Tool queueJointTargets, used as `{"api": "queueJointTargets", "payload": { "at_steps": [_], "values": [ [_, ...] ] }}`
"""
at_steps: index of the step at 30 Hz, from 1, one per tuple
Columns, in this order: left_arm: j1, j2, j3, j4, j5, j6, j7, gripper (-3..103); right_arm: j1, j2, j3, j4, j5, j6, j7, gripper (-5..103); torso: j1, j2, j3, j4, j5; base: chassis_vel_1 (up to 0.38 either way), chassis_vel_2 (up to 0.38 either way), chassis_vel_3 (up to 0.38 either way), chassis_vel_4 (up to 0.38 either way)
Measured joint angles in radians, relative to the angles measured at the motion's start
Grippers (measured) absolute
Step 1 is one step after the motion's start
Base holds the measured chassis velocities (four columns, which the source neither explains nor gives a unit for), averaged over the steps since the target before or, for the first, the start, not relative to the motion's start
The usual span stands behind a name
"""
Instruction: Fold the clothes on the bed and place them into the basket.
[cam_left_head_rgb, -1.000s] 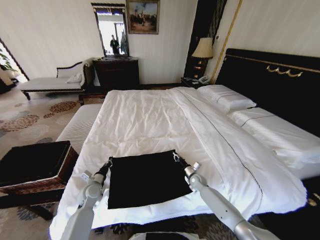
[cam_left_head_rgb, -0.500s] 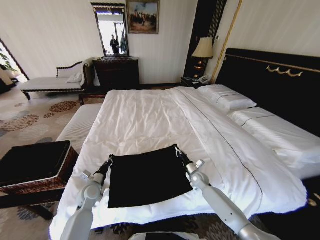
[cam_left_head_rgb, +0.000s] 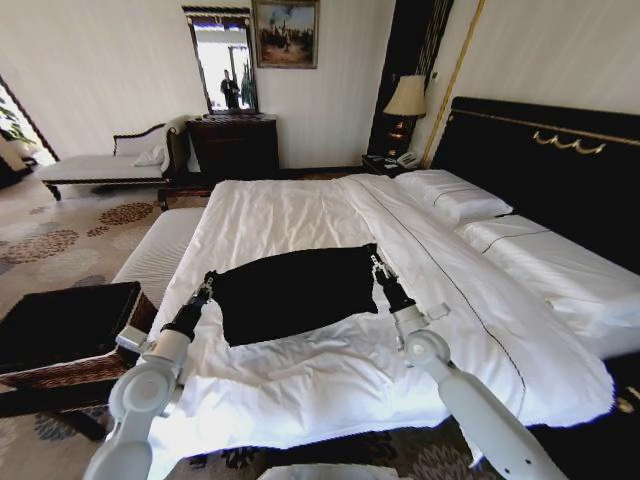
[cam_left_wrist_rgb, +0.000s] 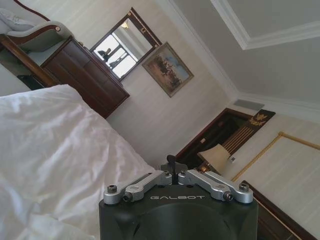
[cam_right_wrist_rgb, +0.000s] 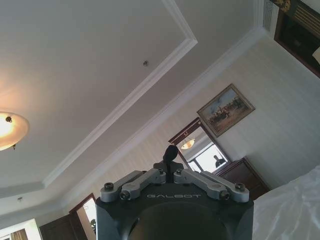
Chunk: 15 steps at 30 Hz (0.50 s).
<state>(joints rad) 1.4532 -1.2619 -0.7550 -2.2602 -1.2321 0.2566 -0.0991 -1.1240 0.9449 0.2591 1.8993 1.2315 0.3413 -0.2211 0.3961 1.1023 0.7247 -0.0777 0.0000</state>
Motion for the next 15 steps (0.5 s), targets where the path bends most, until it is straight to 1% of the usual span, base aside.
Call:
{"api": "queueJointTargets", "payload": {
  "at_steps": [2,3,5,7,8,9,11,13,14,15],
  "values": [
    [0.023,0.0,-0.009,-0.038,0.0,0.0,-0.005,0,-0.038,0.002,0.025,0.032,-0.021,0.004,0.004,2,0.0,0.0,0.0,-0.0001,0.0,0.0,0.0,0.0,0.0],
    [0.048,0.0,-0.019,-0.082,-0.001,0.001,-0.022,0,-0.083,0.006,0.053,0.069,-0.055,0.011,0.011,2,0.0,0.0,0.0,-0.0001,0.0001,0.0,0.0,0.0,0.0],
    [0.059,-0.001,-0.024,-0.099,-0.002,0.004,-0.033,0,-0.102,0.009,0.064,0.085,-0.067,0.013,0.016,2,0.0,0.0,0.0,-0.0001,-0.0001,0.0,0.0,0.0,0.0],
    [0.102,-0.002,-0.039,-0.157,0.0,0.021,-0.074,0,-0.173,0.021,0.099,0.144,-0.112,0.02,0.038,2,0.0,0.0,0.0,-0.0003,0.0001,0.0,0.0,0.0,0.0],
    [0.157,-0.001,-0.057,-0.211,0.003,0.038,-0.103,0,-0.239,0.033,0.127,0.199,-0.149,0.022,0.077,2,0.0,0.0,0.0,-0.0002,0.0,0.0,0.0,0.0,0.0],
    [0.157,-0.001,-0.057,-0.211,0.003,0.038,-0.103,0,-0.239,0.033,0.127,0.199,-0.149,0.022,0.077,2,0.0,0.0,0.0,-0.0002,0.0,0.0,0.0,0.0,0.0],
    [0.214,0.008,-0.082,-0.242,-0.001,0.051,-0.128,0,-0.302,0.045,0.153,0.261,-0.187,0.023,0.135,2,0.0,0.0,0.0,-0.0002,0.0003,0.0,0.0,0.0,0.0],
    [0.269,0.03,-0.136,-0.251,-0.046,0.09,-0.195,0,-0.374,0.055,0.187,0.362,-0.233,-0.004,0.265,2,0.0,0.0,0.0,-0.0003,-0.0001,0.0,0.0,0.0,0.0],
    [0.269,0.03,-0.136,-0.251,-0.046,0.09,-0.195,0,-0.374,0.055,0.187,0.362,-0.233,-0.004,0.265,2,0.0,0.0,0.0,-0.0003,-0.0001,0.0,0.0,0.0,0.0],
    [0.277,0.042,-0.166,-0.251,-0.094,0.124,-0.238,0,-0.387,0.053,0.199,0.405,-0.244,-0.03,0.328,2,0.0,0.0,0.0,-0.0003,-0.0002,0.0,0.0,0.0,0.0]
  ]
}}
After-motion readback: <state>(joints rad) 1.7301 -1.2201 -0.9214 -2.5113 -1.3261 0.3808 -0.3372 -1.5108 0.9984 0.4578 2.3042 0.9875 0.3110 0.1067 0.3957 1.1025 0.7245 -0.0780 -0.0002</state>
